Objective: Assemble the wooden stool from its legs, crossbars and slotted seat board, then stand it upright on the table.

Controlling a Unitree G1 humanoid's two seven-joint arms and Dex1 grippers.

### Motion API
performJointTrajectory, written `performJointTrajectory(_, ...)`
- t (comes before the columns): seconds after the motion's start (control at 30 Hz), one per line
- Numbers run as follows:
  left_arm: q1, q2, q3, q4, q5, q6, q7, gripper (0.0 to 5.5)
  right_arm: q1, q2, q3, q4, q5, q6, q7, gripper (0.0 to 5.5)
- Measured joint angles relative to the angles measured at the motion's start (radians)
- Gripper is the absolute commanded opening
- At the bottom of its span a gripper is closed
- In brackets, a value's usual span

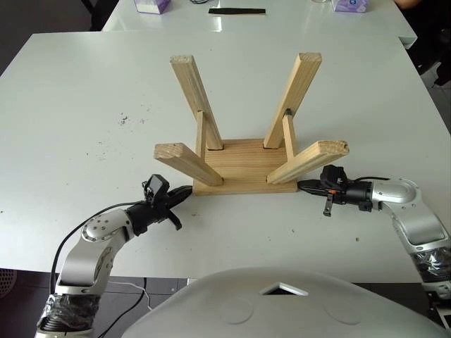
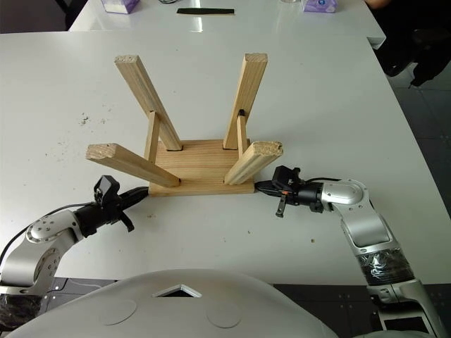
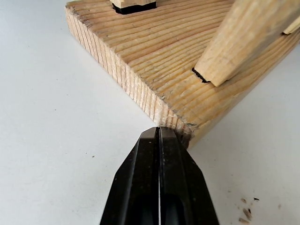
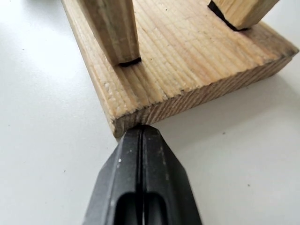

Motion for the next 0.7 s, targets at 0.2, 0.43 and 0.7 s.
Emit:
performJointTrajectory(0.2, 0.058, 0.038, 0.017, -0.07, -0.009, 0.033, -0.012, 0.01, 0.048, -0.031, -0.013, -0.079, 0.017, 0.04, 0.009, 0.0)
performJointTrajectory(0.43, 0.2, 0.08, 0.086, -0.203, -0.067, 0.07, -0.038, 0.01, 0.192, -0.095, -0.079, -0.248, 0.07, 0.08, 0.032, 0.0)
performJointTrajectory(0.7, 0.424, 0.131, 0.268, -0.447, -0.185, 0.117, -0.072, 0.01, 0.407, -0.175, -0.287, -0.5, 0.221, 0.165, 0.054, 0.0)
